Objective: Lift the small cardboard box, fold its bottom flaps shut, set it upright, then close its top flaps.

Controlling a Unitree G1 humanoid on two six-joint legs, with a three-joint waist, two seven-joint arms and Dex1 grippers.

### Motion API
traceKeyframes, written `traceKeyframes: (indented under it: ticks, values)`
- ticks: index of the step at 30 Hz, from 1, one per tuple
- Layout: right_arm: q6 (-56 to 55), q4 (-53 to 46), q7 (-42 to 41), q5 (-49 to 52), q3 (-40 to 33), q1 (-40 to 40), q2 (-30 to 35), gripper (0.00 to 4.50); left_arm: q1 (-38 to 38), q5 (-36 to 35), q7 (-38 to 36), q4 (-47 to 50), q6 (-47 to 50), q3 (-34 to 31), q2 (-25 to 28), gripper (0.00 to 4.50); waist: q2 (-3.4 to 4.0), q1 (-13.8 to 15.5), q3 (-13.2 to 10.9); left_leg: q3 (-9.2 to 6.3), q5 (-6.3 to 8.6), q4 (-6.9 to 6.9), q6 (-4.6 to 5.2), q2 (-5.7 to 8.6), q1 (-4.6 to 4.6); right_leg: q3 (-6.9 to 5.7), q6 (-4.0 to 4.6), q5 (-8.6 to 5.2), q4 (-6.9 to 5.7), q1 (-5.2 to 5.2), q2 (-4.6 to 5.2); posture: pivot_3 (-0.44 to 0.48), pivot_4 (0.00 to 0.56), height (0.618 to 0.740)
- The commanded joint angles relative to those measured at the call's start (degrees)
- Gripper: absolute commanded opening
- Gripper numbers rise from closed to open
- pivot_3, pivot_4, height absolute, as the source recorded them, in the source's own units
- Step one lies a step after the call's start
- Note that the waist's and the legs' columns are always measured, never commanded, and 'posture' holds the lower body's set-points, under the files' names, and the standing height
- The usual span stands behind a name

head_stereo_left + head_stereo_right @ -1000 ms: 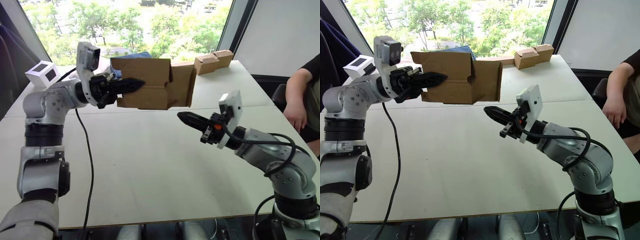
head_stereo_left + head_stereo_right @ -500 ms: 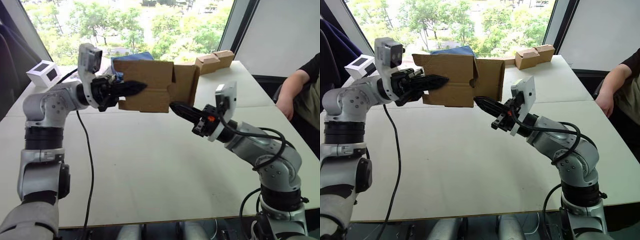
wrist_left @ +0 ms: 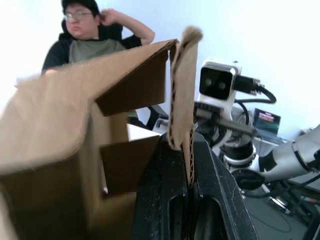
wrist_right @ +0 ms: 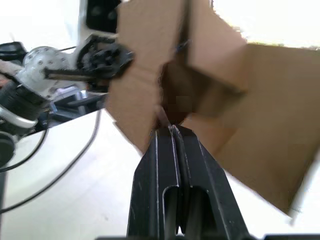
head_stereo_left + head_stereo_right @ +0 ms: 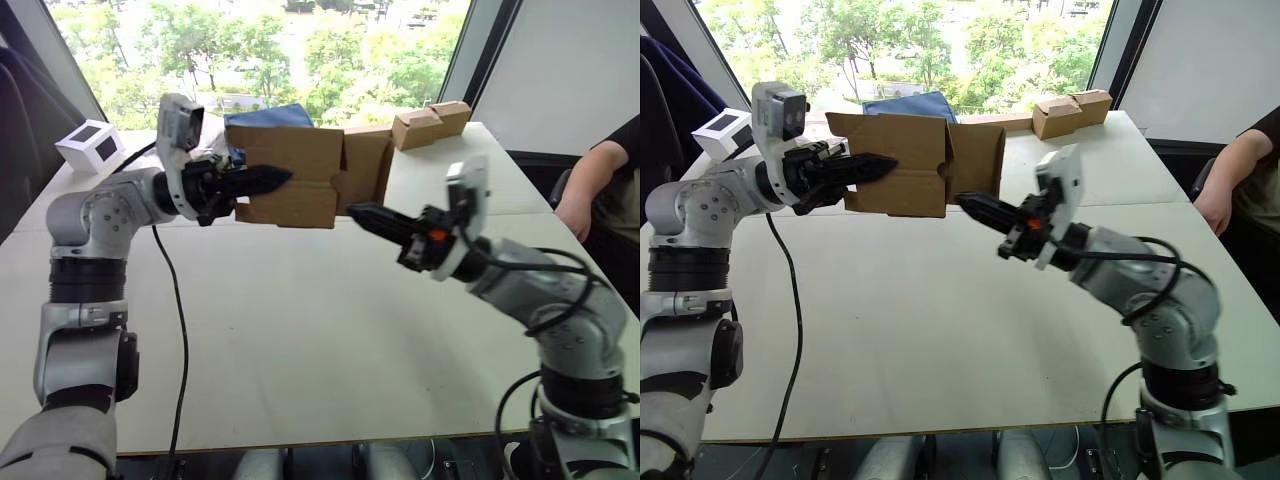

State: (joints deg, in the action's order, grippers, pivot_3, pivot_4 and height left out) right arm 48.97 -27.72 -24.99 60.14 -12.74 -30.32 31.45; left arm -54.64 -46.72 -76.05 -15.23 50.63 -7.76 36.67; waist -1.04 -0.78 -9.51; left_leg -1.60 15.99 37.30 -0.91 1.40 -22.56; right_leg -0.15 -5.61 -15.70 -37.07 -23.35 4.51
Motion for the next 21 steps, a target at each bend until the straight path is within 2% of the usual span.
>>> traceKeyframes:
  ticks: [1,5,8,13,17,21]
  values:
    - [-3.8,5.9,2.2,2.2,-6.0,-3.2,-1.7,0.0,-1.4,0.1,-0.1,0.1,-1.5,-1.9,1.3,0.03,0.0,-0.1,0.0,0.02,0.0,-0.02,0.0,-0.01,0.01,0.0,0.0,0.0,0.0,0.0,0.0,0.0,0.15,0.737]
    - [-7.8,12.8,3.5,-2.8,-5.9,-3.4,-4.0,0.0,-1.3,-0.2,-0.1,-0.2,-1.6,-2.3,1.9,0.03,0.0,-0.1,0.0,0.02,0.0,-0.07,0.0,-0.03,0.02,0.01,0.0,0.0,0.0,-0.02,-0.03,0.0,0.15,0.737]
    - [-11.4,17.3,2.5,-10.0,-2.5,-3.3,-4.4,0.0,-1.1,-0.7,0.3,0.6,-1.4,-2.3,1.8,0.03,0.01,-0.1,0.0,0.05,0.0,-0.05,-0.01,-0.02,0.02,0.01,0.0,0.0,-0.01,-0.02,-0.01,0.0,0.15,0.737]
    - [-14.2,22.7,0.2,-15.0,1.6,-6.1,-7.2,0.0,-0.9,-1.7,1.1,1.8,-0.9,-2.8,1.2,0.03,0.02,-0.2,0.0,0.06,0.0,-0.06,-0.01,-0.02,0.02,0.02,0.0,0.0,-0.02,-0.04,-0.02,0.0,0.15,0.737]
    - [-15.0,24.4,-2.3,-14.7,2.3,-7.7,-9.9,0.0,-0.6,-1.8,1.6,2.3,-0.6,-2.8,0.8,0.03,0.02,-0.2,0.0,0.06,-0.01,-0.05,-0.01,-0.02,0.02,0.02,0.0,0.0,-0.04,-0.05,-0.02,0.0,0.15,0.737]
    - [-11.4,20.3,-4.7,-8.3,1.4,-7.3,-12.4,0.0,-0.7,-1.6,2.0,1.7,-0.5,-3.0,0.6,0.03,0.02,-0.2,0.0,0.05,-0.01,-0.05,-0.01,-0.02,0.02,0.02,0.0,0.0,-0.04,-0.04,-0.02,0.0,0.15,0.737]
